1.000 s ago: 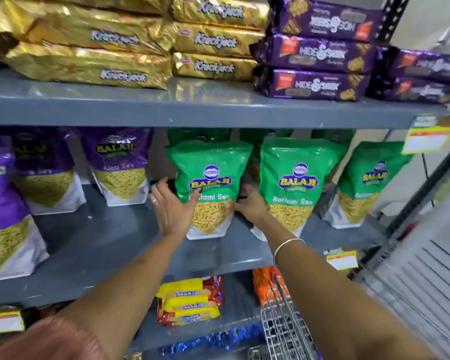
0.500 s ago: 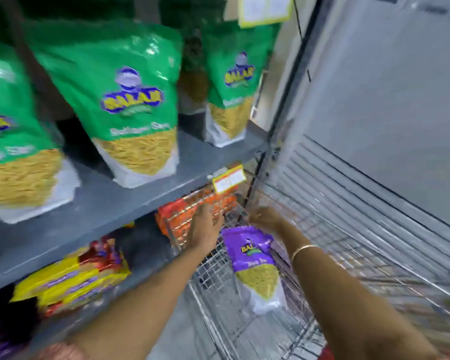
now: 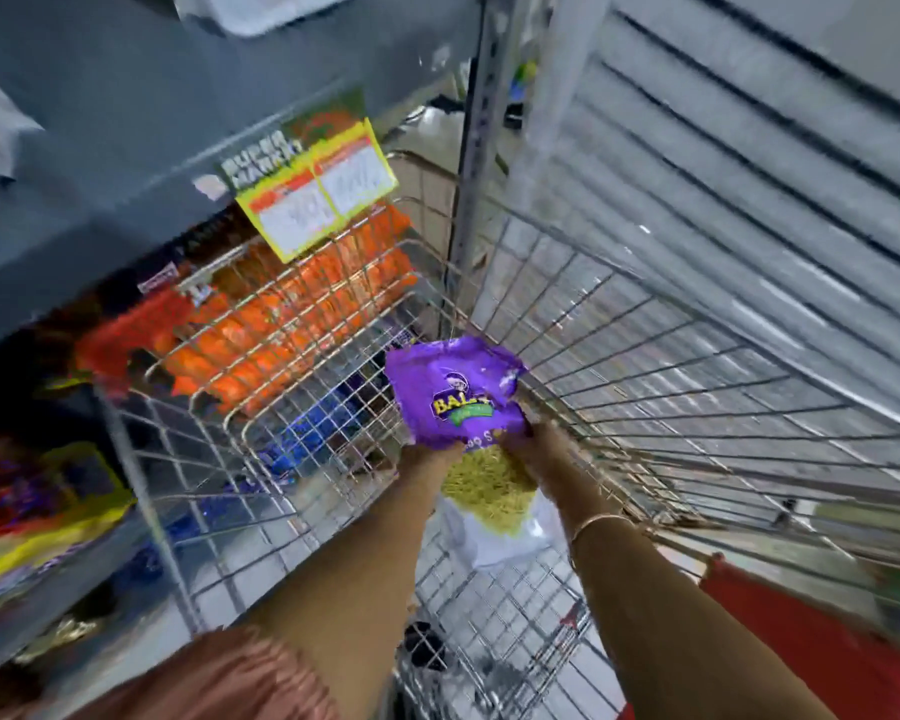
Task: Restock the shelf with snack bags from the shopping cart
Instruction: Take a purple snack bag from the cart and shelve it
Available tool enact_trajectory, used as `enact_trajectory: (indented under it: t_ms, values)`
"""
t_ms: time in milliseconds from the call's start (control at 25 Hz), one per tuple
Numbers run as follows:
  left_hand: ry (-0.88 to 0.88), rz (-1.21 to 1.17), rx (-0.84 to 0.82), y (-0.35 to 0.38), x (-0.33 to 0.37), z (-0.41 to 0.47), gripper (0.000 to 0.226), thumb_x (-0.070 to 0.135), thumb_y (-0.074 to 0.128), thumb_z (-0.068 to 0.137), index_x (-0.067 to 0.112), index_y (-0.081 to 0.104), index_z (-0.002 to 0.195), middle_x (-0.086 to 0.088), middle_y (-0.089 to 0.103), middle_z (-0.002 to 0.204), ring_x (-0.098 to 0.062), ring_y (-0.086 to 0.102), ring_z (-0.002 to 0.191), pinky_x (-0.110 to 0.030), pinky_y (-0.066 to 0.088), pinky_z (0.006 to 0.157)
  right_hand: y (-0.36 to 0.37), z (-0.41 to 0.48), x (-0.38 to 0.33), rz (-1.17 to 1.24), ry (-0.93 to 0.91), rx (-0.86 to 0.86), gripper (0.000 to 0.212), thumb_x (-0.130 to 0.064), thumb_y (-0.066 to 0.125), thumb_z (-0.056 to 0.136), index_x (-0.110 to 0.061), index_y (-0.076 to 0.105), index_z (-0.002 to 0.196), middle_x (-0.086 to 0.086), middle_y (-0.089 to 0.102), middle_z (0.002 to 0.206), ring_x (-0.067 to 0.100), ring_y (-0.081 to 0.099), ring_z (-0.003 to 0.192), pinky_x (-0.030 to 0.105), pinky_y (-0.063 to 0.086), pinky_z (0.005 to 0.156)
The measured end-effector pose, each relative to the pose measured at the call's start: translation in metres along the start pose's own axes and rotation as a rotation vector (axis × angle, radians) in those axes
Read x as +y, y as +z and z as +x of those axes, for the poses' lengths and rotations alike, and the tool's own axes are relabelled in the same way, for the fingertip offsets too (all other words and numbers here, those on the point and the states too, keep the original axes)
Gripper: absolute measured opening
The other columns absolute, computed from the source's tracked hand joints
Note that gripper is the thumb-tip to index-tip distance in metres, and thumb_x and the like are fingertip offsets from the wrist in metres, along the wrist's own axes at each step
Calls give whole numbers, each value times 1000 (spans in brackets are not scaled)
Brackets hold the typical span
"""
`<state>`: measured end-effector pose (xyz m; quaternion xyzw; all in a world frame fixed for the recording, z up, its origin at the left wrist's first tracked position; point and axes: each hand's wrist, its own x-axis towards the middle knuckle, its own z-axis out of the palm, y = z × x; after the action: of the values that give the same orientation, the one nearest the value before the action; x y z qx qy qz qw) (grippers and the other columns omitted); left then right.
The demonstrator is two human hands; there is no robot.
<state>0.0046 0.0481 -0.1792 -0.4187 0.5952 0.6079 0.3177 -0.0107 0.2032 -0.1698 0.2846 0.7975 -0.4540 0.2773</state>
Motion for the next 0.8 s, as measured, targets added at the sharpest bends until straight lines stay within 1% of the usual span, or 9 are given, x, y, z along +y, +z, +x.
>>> enact_trajectory:
  t_ms: [80, 160, 240, 320, 440, 600, 680, 720, 800]
  values:
    - [-12, -44, -19, 2, -9, 6, 67, 36, 78, 56, 2, 62, 112, -20, 64, 121, -28, 64, 101, -43, 53, 93, -2, -1, -2, 61, 29, -65, 18, -19, 75, 67, -9, 61, 66, -1, 59, 43, 12, 53, 37, 20, 45, 38]
    - [-18, -99, -22, 3, -18, 7, 38, 15, 80, 61, 4, 69, 95, -18, 66, 105, -25, 63, 78, -39, 54, 74, -6, -4, -1, 116, 34, -111, 26, -18, 80, 61, -5, 68, 80, 11, 66, 68, 21, 60, 60, 33, 53, 57]
    - [19, -109, -27, -2, -14, -8, 39, 7, 82, 54, 4, 70, 91, -17, 66, 97, -26, 64, 80, -42, 54, 78, -13, -13, -3, 146, -11, -161, 33, -11, 79, 61, -3, 67, 91, 14, 64, 78, 23, 57, 69, 37, 50, 64]
    - [67, -64, -17, -9, -7, -26, 42, 5, 82, 55, 2, 69, 95, -17, 68, 96, -29, 65, 90, -47, 53, 89, -19, -33, -16, 184, -51, -163, 26, -3, 76, 64, -4, 65, 87, 7, 64, 66, 17, 54, 56, 28, 46, 53]
    - [211, -55, 23, -24, 22, -72, 29, 1, 81, 55, 9, 68, 79, -8, 67, 77, -21, 65, 75, -33, 55, 72, -29, -73, -45, 255, -165, -177, 19, 2, 73, 66, -12, 63, 75, -8, 58, 38, 3, 46, 34, 14, 37, 35]
    - [417, -24, 50, -53, 76, -135, 47, -3, 81, 57, -5, 66, 101, -14, 70, 88, -20, 57, 82, -36, 50, 78, -40, -126, -99, 310, -305, -134, 23, 3, 71, 69, -5, 64, 89, -14, 61, 39, -3, 51, 36, 13, 42, 37]
    - [523, -16, 32, -72, 96, -179, 50, -7, 80, 57, -6, 64, 104, -4, 70, 71, -17, 58, 78, -33, 48, 74, -49, -164, -132, 333, -381, -133, 29, 9, 67, 70, 5, 62, 98, -14, 67, 45, -2, 59, 43, 14, 48, 43]
    - [575, -13, 29, -81, 105, -206, 50, -6, 80, 57, -6, 64, 105, 2, 69, 67, -15, 58, 75, -30, 48, 74, -53, -183, -148, 329, -417, -150, 25, 11, 65, 71, 5, 62, 96, -15, 67, 45, -2, 61, 44, 14, 49, 43]
    - [694, 1, 38, -106, 117, -255, 49, 1, 81, 60, -2, 64, 106, -1, 66, 80, -14, 57, 80, -17, 48, 64, -60, -229, -180, 297, -514, -212, 19, 11, 62, 74, -6, 61, 83, -16, 63, 40, -5, 58, 40, 14, 47, 41]
